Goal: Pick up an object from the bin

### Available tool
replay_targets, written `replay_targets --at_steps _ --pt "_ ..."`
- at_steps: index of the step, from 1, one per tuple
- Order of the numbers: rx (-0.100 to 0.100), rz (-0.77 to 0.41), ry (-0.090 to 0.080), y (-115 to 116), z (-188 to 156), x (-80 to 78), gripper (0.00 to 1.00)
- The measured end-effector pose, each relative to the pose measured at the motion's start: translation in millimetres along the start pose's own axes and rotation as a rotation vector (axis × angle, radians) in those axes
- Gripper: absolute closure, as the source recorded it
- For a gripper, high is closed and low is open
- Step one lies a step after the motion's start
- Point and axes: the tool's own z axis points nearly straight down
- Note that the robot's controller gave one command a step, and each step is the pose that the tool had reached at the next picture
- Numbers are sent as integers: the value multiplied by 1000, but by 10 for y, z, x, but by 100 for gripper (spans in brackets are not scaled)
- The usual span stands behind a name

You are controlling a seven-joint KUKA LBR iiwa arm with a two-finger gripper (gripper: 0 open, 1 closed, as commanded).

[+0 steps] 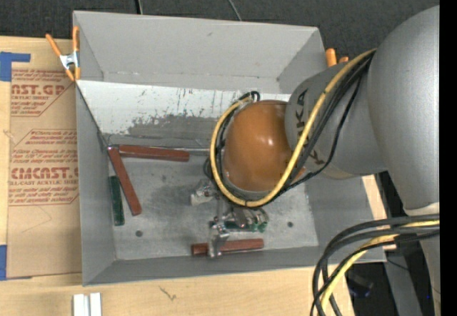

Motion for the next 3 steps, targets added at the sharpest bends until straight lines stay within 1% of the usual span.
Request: replay_targets --at_steps 1,2,3 --pt "-2 -43 -11 -71 49 18 0" --pt "-3 -70 -8 -127 120 50 0" --pt "-1 -519 -8 -424 183 -31 100"
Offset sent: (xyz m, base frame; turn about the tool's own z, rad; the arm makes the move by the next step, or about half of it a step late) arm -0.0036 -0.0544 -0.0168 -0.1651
